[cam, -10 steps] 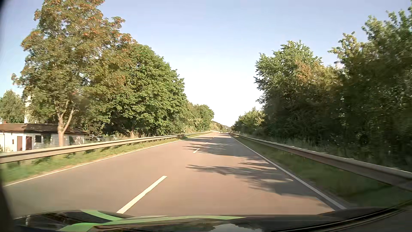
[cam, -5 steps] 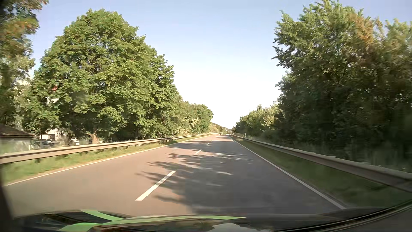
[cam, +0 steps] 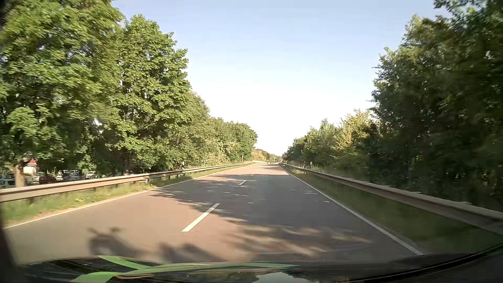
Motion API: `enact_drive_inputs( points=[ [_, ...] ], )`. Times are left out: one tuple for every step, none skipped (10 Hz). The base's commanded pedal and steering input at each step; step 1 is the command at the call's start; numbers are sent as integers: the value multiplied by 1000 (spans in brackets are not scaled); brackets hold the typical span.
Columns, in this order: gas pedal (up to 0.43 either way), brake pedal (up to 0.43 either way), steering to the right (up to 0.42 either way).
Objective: Follow the waypoints while adhering to traffic rules and regulations
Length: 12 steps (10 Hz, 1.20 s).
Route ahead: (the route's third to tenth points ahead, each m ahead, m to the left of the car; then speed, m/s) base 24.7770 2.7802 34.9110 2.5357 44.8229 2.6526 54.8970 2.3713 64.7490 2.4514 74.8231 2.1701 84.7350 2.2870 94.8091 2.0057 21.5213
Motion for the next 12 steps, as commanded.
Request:
enact_drive_inputs(
  points=[
    [169,0,0],
    [157,0,0],
    [150,0,0],
    [150,0,0],
    [150,0,0],
    [150,0,0],
    [150,0,0],
    [157,0,0],
    [169,0,0],
    [169,0,0],
    [169,0,0],
    [169,0,0]
  ],
)
